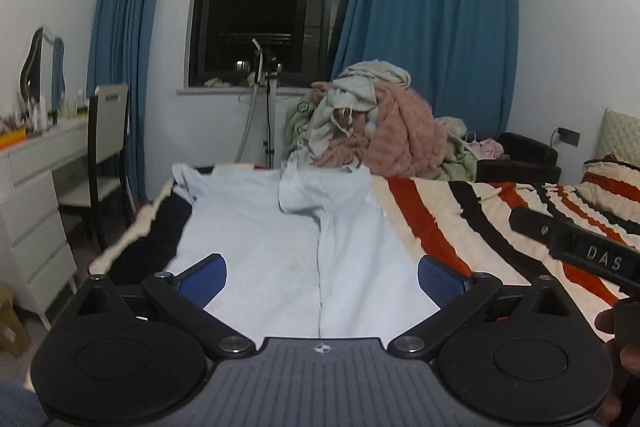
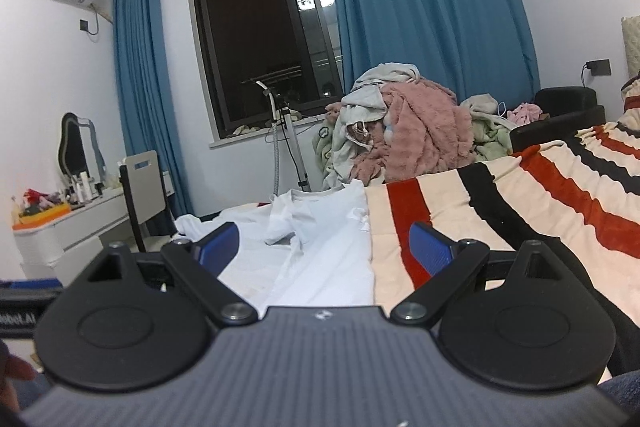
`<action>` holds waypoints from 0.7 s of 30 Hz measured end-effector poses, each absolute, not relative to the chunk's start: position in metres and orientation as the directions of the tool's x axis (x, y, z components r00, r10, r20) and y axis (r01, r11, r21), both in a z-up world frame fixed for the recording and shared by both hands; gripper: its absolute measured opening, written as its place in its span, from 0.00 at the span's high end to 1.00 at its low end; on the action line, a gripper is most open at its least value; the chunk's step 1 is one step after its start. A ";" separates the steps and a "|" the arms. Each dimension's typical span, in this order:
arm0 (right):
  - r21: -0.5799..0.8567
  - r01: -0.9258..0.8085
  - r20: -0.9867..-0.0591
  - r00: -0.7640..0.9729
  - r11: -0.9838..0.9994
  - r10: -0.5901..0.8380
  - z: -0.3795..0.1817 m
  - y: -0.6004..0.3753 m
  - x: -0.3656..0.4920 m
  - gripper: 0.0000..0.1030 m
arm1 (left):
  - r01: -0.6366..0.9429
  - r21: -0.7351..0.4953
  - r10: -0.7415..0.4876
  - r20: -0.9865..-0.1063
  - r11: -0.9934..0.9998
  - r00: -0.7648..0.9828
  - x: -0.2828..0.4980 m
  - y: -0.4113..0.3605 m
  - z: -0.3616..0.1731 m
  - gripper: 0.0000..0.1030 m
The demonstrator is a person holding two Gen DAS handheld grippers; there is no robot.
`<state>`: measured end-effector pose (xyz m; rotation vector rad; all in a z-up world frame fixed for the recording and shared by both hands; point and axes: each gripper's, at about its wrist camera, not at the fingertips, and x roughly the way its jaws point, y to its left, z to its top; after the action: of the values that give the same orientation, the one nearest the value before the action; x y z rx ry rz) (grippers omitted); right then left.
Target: Fold clothes
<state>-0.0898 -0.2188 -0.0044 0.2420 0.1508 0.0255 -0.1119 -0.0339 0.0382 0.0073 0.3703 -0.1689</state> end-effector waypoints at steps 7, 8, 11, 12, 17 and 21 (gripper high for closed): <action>0.225 0.008 -0.125 0.992 0.974 0.021 0.033 -0.212 -0.101 0.09 | 0.170 -0.037 -0.171 -0.385 0.985 0.907 -0.130 -0.037 0.108 0.00; 0.229 0.006 -0.135 0.991 0.973 0.025 0.039 -0.212 -0.099 0.09 | 0.165 -0.037 -0.167 -0.383 0.986 0.909 -0.132 -0.039 0.117 0.00; 0.243 0.001 -0.161 0.986 0.970 0.039 0.056 -0.214 -0.094 0.09 | 0.150 -0.039 -0.154 -0.377 0.988 0.913 -0.128 -0.040 0.140 0.00; 0.244 -0.003 -0.164 0.985 0.970 0.044 0.060 -0.214 -0.092 0.09 | 0.145 -0.044 -0.151 -0.379 0.988 0.913 -0.122 -0.039 0.146 0.00; 0.262 -0.019 -0.174 0.983 0.965 0.066 0.076 -0.214 -0.074 0.09 | 0.091 -0.080 -0.115 -0.376 0.993 0.919 -0.085 -0.027 0.170 0.00; 0.255 -0.042 -0.221 0.970 0.966 0.101 0.076 -0.203 -0.036 0.09 | 0.038 -0.139 -0.088 -0.379 0.990 0.921 -0.028 0.009 0.156 0.00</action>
<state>-0.0356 -0.2025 0.0758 0.2520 0.2347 0.0730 -0.0283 0.0089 0.1557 -0.1299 0.3947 -0.0649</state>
